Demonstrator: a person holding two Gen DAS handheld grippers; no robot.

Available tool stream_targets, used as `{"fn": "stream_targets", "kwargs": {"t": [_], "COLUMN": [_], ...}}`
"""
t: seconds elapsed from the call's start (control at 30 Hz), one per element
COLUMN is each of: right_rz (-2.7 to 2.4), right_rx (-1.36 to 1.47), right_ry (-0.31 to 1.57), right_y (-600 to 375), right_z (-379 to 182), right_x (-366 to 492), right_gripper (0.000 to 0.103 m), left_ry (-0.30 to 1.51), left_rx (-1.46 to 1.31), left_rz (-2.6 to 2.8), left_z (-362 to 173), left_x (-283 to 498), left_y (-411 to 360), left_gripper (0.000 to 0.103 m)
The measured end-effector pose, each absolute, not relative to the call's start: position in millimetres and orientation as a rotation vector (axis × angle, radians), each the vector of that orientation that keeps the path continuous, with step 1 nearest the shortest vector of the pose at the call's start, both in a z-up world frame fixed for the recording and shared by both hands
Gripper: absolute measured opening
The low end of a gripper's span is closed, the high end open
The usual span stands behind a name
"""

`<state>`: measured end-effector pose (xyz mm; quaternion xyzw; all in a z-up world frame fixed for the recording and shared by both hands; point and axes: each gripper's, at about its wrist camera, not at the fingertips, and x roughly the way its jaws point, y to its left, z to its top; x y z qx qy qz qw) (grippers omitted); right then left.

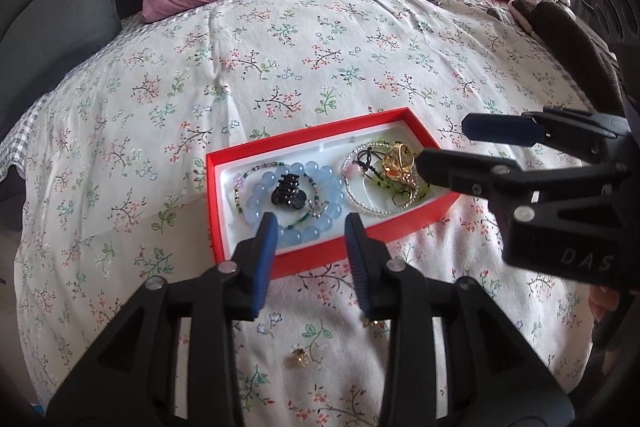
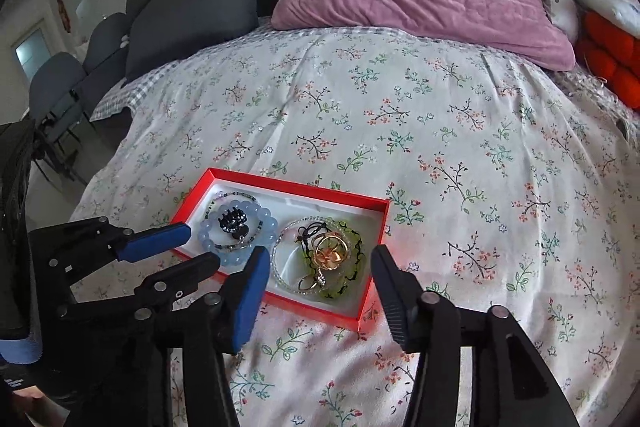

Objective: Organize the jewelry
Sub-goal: 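Lower the hoop earring and gold ring into the red box and open both tools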

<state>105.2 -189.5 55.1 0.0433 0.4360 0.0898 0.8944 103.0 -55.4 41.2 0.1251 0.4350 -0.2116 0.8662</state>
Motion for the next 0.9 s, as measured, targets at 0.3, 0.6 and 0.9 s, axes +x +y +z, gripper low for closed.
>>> {"fn": "stream_targets", "kwargs": {"t": [0.3,0.6,0.9], "right_rz": [0.185,0.146,0.123], "right_rx": [0.077,0.066,0.016], "right_ry": [0.908,0.944,1.02], "right_y": [-188,-190,-185], "right_z": [64,62,42], "right_x": [90,75,64], "right_gripper": [0.068,0.08,0.084], "left_ry": [0.913,0.988,1.083], "left_rx": [0.281,0.26,0.231], "left_rz": [-0.421,-0.391,-0.372], "left_z": [45,39,20], "left_x": [89,84,83], "left_y": [-43,-30,-6], "left_gripper": [0.076,0.084,0.086]}}
